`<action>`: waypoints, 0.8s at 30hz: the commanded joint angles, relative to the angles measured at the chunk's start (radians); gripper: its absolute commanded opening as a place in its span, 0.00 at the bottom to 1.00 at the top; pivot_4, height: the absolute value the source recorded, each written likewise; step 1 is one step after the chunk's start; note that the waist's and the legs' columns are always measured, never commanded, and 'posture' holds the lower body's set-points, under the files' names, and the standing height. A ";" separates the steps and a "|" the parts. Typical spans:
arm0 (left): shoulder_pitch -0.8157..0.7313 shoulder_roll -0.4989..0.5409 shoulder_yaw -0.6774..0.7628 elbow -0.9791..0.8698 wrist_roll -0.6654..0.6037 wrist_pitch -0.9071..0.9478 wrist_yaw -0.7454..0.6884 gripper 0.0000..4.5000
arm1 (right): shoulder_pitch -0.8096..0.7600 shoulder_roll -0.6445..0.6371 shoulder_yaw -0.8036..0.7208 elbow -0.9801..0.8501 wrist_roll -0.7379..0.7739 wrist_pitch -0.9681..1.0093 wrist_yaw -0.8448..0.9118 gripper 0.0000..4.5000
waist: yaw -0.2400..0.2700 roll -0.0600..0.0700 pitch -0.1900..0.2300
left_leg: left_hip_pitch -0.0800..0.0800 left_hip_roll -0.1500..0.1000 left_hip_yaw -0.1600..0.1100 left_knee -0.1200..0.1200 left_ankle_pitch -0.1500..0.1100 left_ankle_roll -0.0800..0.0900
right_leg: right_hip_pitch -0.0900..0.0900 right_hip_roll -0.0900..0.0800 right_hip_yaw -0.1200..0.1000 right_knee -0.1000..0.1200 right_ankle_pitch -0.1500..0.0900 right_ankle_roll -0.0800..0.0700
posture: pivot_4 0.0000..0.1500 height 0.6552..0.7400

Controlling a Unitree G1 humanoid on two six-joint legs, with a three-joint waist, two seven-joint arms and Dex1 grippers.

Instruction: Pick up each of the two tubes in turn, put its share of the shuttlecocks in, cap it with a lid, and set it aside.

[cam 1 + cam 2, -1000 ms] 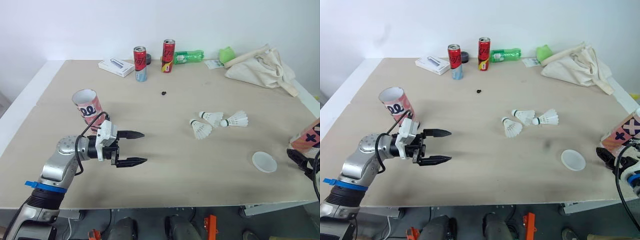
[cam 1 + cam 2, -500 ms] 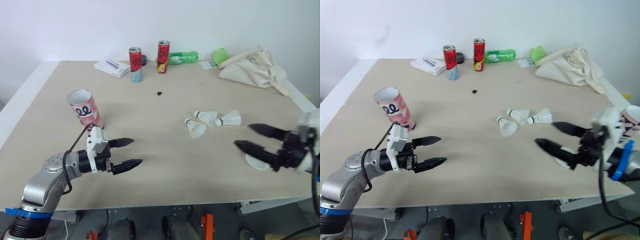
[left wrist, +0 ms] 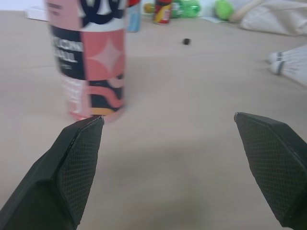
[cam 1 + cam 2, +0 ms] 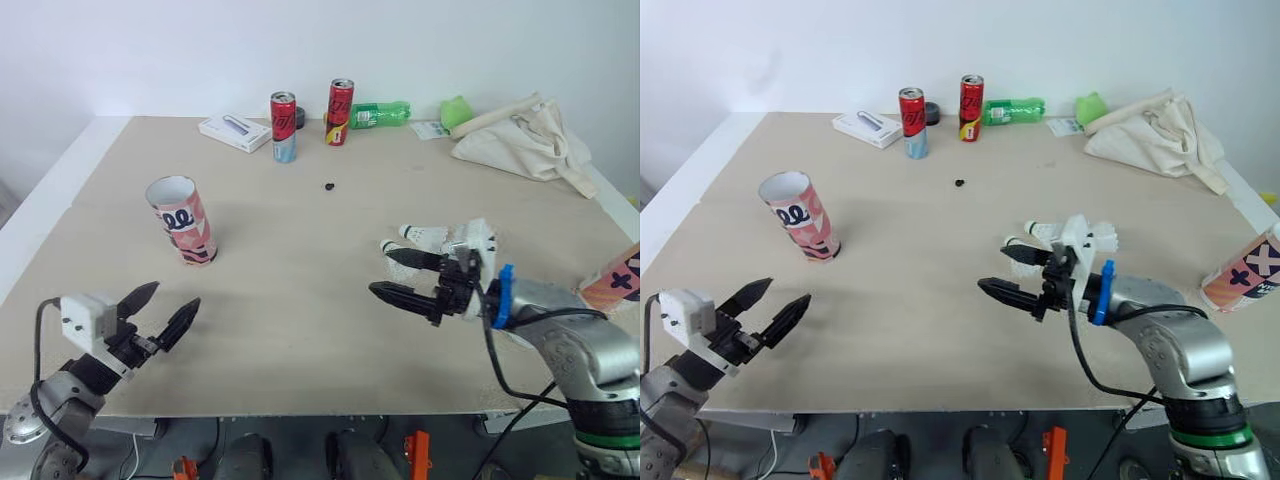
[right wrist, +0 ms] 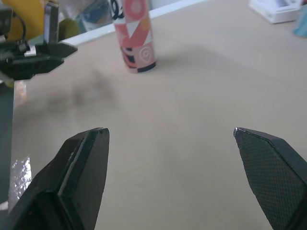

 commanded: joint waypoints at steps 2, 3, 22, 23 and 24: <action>-0.063 0.042 -0.019 0.041 0.052 -0.050 -0.009 1.00 | -0.034 0.018 -0.009 0.005 0.007 -0.030 0.031 0.99 | 0.000 0.000 0.000 | 0.000 0.000 0.000 0.000 0.000 0.000 | 0.000 0.000 0.000 0.000 0.000 -0.001 | 1.00 1.00; -0.068 0.044 -0.020 0.047 0.054 -0.051 -0.006 1.00 | -0.034 0.020 -0.010 0.004 0.007 -0.030 0.033 0.99 | -0.001 0.000 0.000 | 0.000 0.000 0.000 0.000 0.000 0.000 | 0.000 0.001 0.000 0.001 0.000 -0.001 | 1.00 1.00; -0.513 0.038 -0.135 0.533 0.219 -0.136 0.086 1.00 | 0.041 0.016 -0.107 -0.097 0.024 -0.008 -0.051 0.99 | -0.001 -0.001 0.000 | 0.000 0.000 0.001 0.000 0.000 0.000 | 0.000 0.001 0.000 0.001 0.004 -0.005 | 1.00 1.00; -0.530 0.038 -0.139 0.552 0.224 -0.142 0.086 1.00 | 0.044 0.016 -0.113 -0.099 0.027 -0.007 -0.053 0.99 | -0.001 -0.001 0.000 | 0.000 0.000 0.001 0.000 0.000 -0.001 | 0.000 0.001 0.000 0.001 0.004 -0.005 | 1.00 1.00; -0.540 0.038 -0.141 0.565 0.226 -0.147 0.085 1.00 | 0.048 0.015 -0.119 -0.098 0.025 -0.005 -0.060 0.99 | -0.002 -0.001 0.000 | 0.000 0.000 0.001 0.000 0.000 -0.001 | 0.000 0.001 0.000 0.001 0.005 -0.005 | 1.00 1.00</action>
